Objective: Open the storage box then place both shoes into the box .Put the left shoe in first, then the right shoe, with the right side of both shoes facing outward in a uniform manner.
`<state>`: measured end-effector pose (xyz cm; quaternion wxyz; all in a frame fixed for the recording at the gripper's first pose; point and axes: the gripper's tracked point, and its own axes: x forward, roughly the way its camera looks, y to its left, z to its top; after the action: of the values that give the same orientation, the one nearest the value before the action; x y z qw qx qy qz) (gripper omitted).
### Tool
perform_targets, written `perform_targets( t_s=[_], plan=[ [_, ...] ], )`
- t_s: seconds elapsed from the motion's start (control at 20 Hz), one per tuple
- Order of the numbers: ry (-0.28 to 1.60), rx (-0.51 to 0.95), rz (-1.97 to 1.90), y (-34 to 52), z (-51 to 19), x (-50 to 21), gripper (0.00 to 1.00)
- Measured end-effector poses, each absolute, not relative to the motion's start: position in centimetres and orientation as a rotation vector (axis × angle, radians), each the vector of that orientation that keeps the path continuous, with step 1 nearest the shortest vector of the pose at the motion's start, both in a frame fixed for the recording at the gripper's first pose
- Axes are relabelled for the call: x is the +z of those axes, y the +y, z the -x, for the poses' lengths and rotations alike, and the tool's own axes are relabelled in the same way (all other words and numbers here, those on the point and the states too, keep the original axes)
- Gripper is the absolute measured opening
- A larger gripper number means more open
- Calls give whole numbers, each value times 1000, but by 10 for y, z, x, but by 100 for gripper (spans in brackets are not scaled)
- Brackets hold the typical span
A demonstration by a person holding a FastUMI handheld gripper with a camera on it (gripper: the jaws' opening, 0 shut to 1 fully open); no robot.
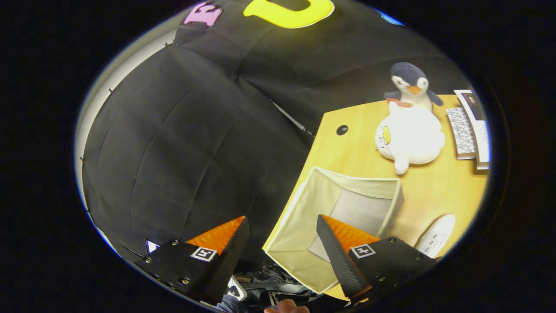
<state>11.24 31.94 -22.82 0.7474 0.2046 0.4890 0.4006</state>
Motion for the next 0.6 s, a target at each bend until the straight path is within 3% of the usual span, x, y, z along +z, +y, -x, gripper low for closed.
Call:
perform_targets(
  t_s=[0.6],
  plan=[
    [1122,525,-374,135,-97,-318,96]
  ],
)
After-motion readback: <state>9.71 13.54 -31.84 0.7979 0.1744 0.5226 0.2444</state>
